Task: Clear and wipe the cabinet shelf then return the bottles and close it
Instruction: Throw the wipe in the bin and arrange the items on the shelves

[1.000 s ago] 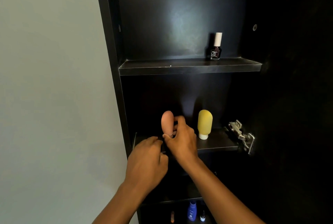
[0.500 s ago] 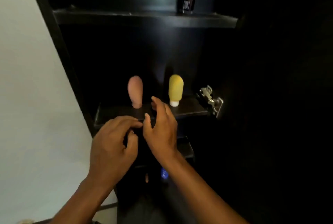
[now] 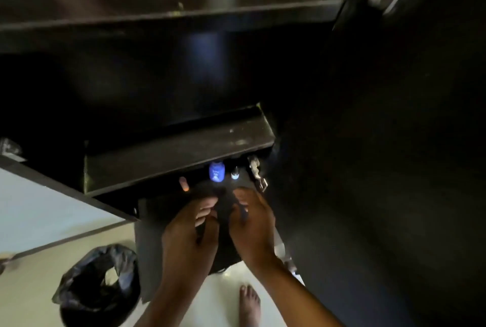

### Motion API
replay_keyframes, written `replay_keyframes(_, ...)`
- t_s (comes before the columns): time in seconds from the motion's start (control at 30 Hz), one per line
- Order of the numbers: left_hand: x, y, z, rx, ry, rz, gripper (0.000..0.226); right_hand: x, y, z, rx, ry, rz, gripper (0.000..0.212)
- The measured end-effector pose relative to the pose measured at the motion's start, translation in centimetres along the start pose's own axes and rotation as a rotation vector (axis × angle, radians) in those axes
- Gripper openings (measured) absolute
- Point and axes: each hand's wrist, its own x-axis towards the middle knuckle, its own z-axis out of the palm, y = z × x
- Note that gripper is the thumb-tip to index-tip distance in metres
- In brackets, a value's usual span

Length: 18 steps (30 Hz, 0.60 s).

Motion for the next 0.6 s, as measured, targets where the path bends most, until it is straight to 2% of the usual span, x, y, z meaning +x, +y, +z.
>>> replay_keyframes(0.07, 1.2, -2.9, 2.4, -0.007, 0.007, -0.02, 0.033, 1.5, 2.8, 1.9, -0.025, -0.05, 0.083, 0.035)
replay_keyframes(0.17, 3.8, -6.3, 5.7, -0.033, 0.05, -0.025, 0.037, 4.3, 5.5, 5.0, -0.035, -0.05, 0.108, 0.04)
replay_keyframes(0.33, 8.0, -10.0, 10.0, -0.017, 0.099, -0.11, 0.076, 7.2, 7.4, 9.0, 0.004, -0.029, 0.147, 0.067)
replay_keyframes(0.43, 9.9, -11.3, 11.4, -0.009, 0.111, -0.134, 0.081, 8.1, 8.2, 10.3, -0.015, 0.003, 0.111, 0.066)
replay_keyframes(0.6, 12.1, -12.2, 12.5, -0.094, 0.12, -0.128, 0.082, 9.4, 8.9, 11.3, -0.014, 0.087, 0.045, 0.052)
